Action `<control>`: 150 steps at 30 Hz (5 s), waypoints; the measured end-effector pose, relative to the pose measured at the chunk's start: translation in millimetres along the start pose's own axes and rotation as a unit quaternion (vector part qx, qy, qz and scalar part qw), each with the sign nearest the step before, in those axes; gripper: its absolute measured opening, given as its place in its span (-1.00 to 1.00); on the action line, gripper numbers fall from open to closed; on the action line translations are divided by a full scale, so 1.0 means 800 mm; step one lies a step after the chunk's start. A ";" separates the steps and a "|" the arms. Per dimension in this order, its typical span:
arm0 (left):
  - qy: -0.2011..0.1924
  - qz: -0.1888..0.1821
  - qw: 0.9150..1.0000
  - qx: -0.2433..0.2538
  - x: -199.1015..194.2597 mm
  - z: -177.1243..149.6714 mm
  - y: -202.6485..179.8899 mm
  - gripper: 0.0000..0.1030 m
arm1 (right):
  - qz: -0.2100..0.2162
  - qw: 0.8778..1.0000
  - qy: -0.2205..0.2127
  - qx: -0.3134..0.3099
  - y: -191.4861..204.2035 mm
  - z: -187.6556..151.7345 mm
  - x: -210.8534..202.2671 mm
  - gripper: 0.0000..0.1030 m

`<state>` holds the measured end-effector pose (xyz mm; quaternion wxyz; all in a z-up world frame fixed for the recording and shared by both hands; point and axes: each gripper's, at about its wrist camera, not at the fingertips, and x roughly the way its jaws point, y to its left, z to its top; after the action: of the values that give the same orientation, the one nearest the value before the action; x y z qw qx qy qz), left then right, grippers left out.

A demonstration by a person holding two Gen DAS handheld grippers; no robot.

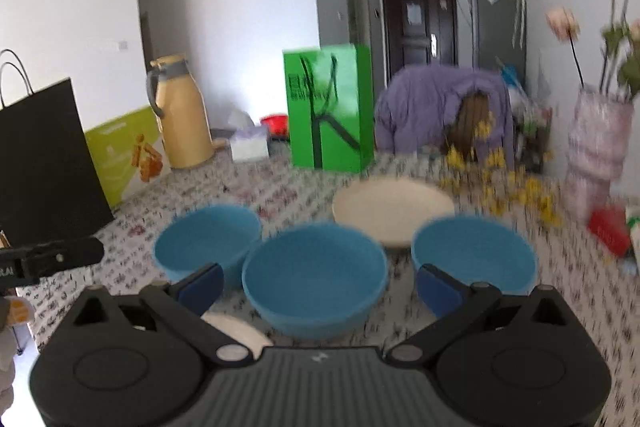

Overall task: Organize plates and bowls
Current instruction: 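Raise both open grippers up and away from the plate stack, then move both open grippers toward the cream plates by the green bag, then lower both open grippers onto the rims of two cream plates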

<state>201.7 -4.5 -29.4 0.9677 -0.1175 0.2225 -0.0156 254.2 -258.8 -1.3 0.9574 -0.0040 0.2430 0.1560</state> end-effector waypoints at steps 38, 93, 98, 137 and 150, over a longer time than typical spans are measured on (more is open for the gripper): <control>-0.013 0.026 0.998 -0.056 0.092 0.135 -0.056 1.00 | -0.016 0.993 -0.095 0.070 -0.071 0.177 0.094 1.00; 0.115 0.122 0.986 -0.007 0.342 0.159 -0.169 1.00 | -0.006 0.956 0.007 0.293 -0.316 0.094 0.261 1.00; 0.136 0.112 0.984 -0.025 0.364 0.153 -0.152 1.00 | -0.006 0.958 0.016 0.285 -0.308 0.094 0.268 1.00; 0.261 0.129 0.954 -0.068 0.506 0.080 -0.128 0.77 | -0.079 0.961 0.209 0.165 -0.264 0.082 0.423 0.26; 0.272 0.118 0.952 -0.081 0.519 0.064 -0.117 0.38 | -0.085 0.962 0.209 0.151 -0.262 0.072 0.429 0.02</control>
<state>599.6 -118.3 -140.1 0.8527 -0.1593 0.4901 0.0858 630.1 -351.9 -124.7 0.8845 0.0875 0.4571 0.0309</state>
